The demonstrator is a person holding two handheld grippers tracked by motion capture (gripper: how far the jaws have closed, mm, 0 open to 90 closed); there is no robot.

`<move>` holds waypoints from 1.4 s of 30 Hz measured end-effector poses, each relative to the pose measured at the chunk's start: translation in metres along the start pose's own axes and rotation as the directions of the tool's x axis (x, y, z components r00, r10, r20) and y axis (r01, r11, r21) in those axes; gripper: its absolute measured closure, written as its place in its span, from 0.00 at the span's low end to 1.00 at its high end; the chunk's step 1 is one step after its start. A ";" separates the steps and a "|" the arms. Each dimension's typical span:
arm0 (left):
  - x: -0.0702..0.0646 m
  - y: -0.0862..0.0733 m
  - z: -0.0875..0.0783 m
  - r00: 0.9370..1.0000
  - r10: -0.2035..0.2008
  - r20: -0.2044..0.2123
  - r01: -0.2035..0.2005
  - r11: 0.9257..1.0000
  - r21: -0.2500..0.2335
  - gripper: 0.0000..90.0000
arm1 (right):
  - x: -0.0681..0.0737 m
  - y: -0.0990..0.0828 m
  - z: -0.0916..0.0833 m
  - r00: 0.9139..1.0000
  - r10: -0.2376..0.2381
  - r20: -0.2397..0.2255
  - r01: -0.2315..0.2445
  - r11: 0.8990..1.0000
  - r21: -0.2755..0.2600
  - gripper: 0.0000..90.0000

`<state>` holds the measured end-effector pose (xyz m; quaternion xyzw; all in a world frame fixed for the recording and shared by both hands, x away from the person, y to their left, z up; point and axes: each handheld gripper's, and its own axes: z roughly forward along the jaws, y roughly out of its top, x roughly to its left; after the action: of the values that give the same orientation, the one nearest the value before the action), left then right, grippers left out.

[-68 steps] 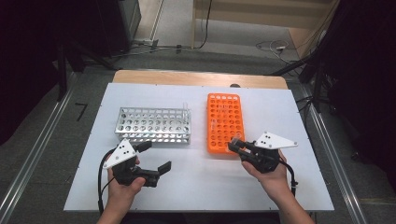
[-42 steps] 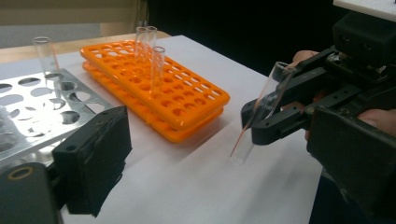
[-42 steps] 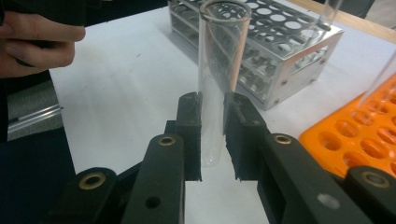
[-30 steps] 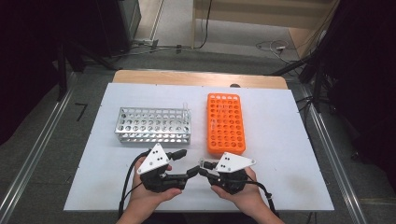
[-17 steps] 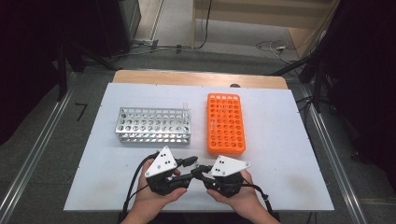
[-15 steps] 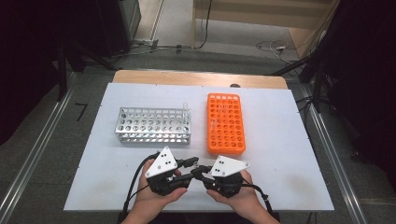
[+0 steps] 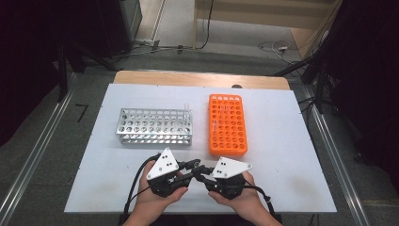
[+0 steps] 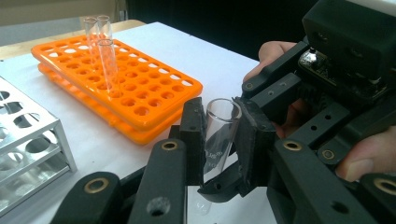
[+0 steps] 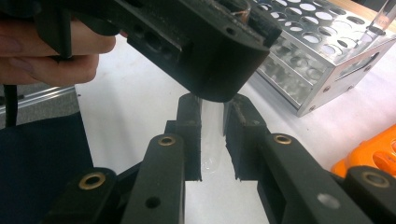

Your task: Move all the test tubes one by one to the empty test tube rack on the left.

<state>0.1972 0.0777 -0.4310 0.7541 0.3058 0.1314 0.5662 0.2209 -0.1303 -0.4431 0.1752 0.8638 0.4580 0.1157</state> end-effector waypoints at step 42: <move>0.041 0.020 -0.018 0.994 -0.037 -0.101 0.035 0.999 -0.023 0.84 | -0.056 -0.043 -0.069 0.984 0.147 0.100 -0.138 0.986 -0.088 0.00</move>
<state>0.2260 0.1130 -0.4128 0.7347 0.3464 0.1624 0.5602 0.2386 -0.2271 -0.4384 0.2557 0.8224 0.4899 0.1352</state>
